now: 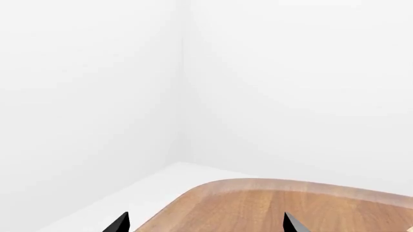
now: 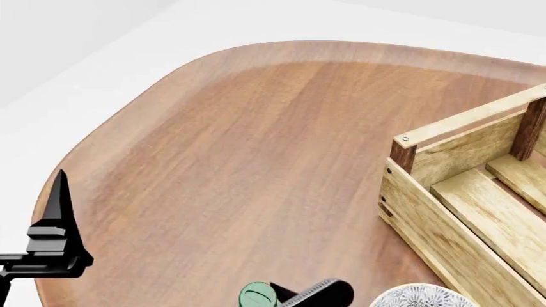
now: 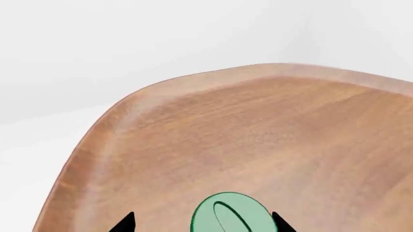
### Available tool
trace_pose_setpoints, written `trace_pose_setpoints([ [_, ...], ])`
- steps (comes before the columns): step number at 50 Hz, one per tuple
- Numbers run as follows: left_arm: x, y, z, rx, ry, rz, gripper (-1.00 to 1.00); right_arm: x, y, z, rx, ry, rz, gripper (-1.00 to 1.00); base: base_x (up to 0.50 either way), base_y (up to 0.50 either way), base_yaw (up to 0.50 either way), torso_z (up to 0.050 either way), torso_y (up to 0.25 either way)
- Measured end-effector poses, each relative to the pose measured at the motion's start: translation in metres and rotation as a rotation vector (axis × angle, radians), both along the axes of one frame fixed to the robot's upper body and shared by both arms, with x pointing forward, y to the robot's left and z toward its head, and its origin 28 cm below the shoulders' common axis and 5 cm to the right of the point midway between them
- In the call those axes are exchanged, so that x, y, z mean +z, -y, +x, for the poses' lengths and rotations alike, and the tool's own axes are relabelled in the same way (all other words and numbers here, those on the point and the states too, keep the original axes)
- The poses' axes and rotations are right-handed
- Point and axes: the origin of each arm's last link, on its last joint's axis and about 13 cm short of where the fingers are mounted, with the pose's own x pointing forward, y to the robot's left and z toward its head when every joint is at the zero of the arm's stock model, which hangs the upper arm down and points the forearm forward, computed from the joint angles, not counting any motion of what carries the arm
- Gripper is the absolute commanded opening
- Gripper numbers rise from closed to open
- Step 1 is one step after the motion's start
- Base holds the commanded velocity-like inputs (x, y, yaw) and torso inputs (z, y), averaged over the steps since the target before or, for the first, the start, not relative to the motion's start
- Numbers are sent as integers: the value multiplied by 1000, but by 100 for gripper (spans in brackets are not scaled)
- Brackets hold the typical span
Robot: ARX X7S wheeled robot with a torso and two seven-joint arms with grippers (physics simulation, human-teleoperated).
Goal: Pick up the salad dressing and put it in the tray.
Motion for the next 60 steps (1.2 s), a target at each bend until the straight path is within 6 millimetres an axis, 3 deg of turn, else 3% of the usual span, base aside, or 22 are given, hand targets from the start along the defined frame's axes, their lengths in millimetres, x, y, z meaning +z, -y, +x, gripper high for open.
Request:
trace_pose_setpoints([
  [34, -1, 0, 0, 0, 0, 2, 100, -15, 5, 1, -36, -41, -8, 100, 0, 0, 0, 0, 0],
  [35, -1, 0, 0, 0, -1, 2, 100, -15, 5, 1, -36, -41, -8, -100, 0, 0, 0, 0, 0],
  [50, -1, 0, 0, 0, -2, 2, 100, -14, 6, -1, -54, -39, -5, -100, 0, 0, 0, 0, 0],
  [60, -1, 0, 0, 0, -1, 1, 100, 0, 8, -5, -72, 6, 7, -100, 0, 0, 0, 0, 1],
])
